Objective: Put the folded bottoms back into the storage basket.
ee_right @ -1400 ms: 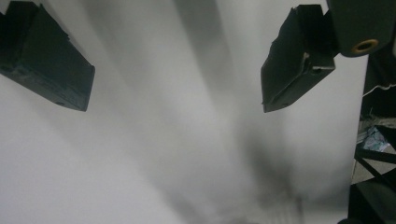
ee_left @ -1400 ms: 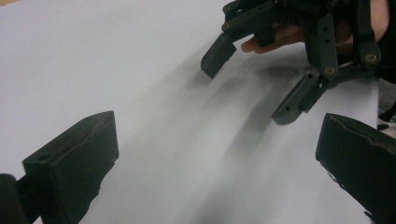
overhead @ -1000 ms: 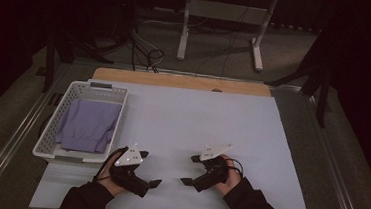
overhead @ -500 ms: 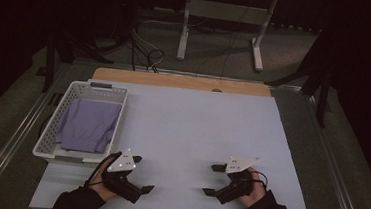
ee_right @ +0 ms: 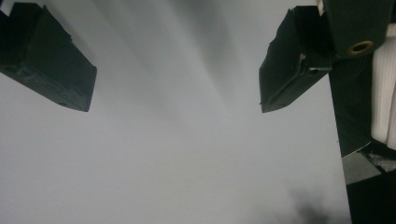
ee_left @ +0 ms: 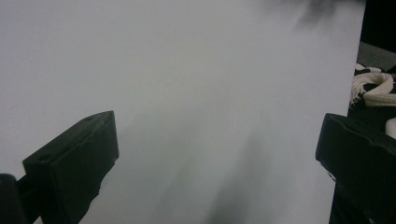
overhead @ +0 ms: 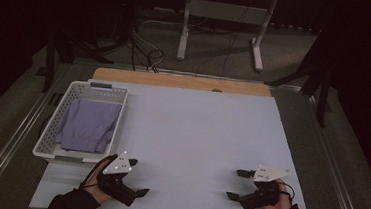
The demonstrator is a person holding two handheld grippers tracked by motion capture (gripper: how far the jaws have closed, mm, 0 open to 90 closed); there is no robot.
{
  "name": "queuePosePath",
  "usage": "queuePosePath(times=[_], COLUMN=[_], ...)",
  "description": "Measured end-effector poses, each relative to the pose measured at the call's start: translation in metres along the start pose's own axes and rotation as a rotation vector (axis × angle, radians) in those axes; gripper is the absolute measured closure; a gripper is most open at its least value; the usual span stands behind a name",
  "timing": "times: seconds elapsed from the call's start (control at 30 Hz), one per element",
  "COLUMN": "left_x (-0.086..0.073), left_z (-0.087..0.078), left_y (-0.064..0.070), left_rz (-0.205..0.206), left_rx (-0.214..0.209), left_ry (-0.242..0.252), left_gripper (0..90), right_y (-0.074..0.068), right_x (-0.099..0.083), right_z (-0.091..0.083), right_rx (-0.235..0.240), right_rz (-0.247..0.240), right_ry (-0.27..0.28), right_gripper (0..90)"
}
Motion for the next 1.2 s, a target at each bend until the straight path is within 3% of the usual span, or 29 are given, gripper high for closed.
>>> queuePosePath(times=[0.2,0.33,0.73,1.2], left_x=[0.000,0.001,0.002,0.002], left_z=[0.001,0.002,0.002,0.009], left_y=[0.001,-0.001,0.001,0.006], left_rz=[-0.003,-0.011,-0.012,0.003], left_rx=[-0.008,-0.008,-0.027,-0.040], left_ry=[0.020,0.035,0.056,0.046], left_gripper=[0.0,0.0,0.0,0.0], right_y=[0.012,0.017,0.011,0.011], right_x=[-0.019,-0.024,-0.009,-0.008], right_z=[-0.018,-0.020,-0.009,-0.006], right_rx=[-0.048,-0.042,-0.028,-0.037], right_rz=[0.057,0.084,0.036,0.038], right_ry=[0.032,0.040,0.040,0.022], right_gripper=[10.8,10.6,10.6,10.6])
Point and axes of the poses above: each handheld gripper's, and its own axes: z roughly forward along the jaws, x roughly out of its top, y roughly to its right, the point moved 6 cm from there along z, roughly forward along the jaws, and after that the axes turned 14 degrees about -y, right-handed, at the moved point
